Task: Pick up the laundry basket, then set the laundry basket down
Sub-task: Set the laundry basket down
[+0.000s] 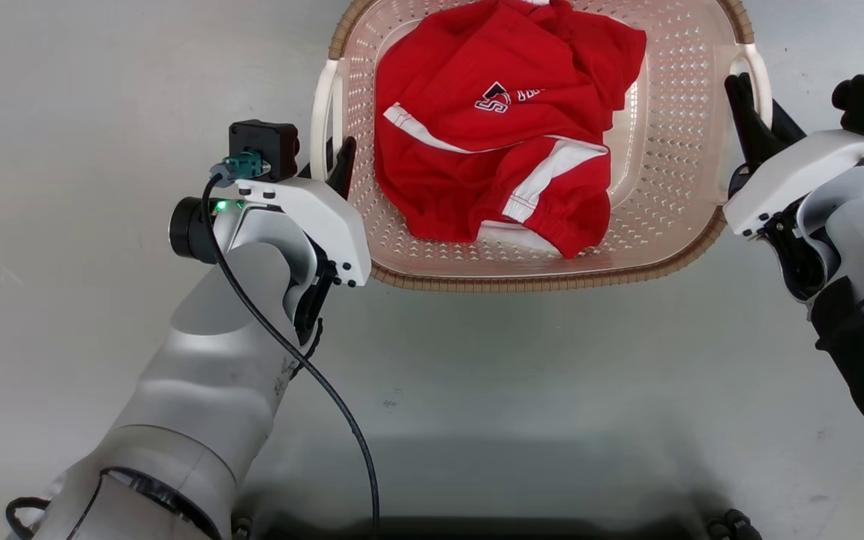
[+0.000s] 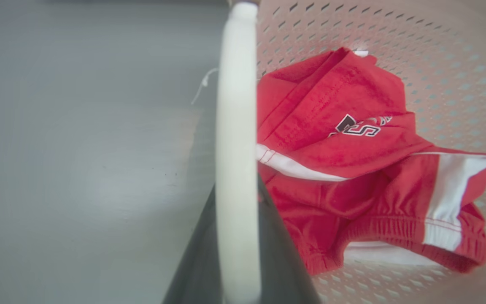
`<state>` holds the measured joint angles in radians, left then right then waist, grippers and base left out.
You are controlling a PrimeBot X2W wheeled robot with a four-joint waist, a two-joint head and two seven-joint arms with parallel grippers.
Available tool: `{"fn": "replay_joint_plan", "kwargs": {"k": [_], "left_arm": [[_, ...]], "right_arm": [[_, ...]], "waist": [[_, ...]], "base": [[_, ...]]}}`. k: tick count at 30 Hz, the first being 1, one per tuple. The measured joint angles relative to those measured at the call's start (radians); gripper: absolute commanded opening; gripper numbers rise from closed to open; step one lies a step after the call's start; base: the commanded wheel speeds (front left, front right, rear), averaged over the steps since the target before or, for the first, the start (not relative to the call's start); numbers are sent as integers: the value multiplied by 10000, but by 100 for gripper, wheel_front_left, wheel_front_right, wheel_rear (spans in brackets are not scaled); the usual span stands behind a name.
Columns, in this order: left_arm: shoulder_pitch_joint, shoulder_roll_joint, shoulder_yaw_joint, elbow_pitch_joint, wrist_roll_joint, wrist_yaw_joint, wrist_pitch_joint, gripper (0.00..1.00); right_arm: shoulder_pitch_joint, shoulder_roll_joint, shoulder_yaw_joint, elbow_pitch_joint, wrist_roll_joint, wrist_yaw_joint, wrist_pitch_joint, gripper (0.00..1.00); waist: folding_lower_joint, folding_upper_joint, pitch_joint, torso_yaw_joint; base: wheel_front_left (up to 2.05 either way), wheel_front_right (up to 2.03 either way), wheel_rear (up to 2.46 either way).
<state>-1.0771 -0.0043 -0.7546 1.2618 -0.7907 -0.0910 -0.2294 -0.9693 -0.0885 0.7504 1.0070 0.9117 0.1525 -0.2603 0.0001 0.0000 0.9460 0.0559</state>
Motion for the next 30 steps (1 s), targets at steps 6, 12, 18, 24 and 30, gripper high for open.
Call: {"fn": "replay_joint_plan", "kwargs": {"k": [6,12,18,24,30], "left_arm": [[-43,-19,23,0,-2,0,-102,0],[-101,-8,10,4,-13,0,-73,0],[-142,-2,12,6,-42,0,10,0],[-154,217,130,119,-274,29,13,100],[-155,224,132,150,-274,-52,-132,100]], "right_arm": [[-88,-29,-305,-132,-259,50,-54,0],[-89,-21,-437,-153,-341,88,-130,0],[-96,4,-470,-159,-339,88,-130,0],[-88,-98,-479,-109,-313,48,-84,100],[-56,-245,-182,-330,8,-17,-42,100]], "waist": [[0,0,122,45],[0,0,180,41],[0,0,180,14],[0,-1,177,-13],[0,0,198,-26]], "base": [[0,0,0],[0,0,0],[0,0,0],[0,0,0],[0,0,0]]}}
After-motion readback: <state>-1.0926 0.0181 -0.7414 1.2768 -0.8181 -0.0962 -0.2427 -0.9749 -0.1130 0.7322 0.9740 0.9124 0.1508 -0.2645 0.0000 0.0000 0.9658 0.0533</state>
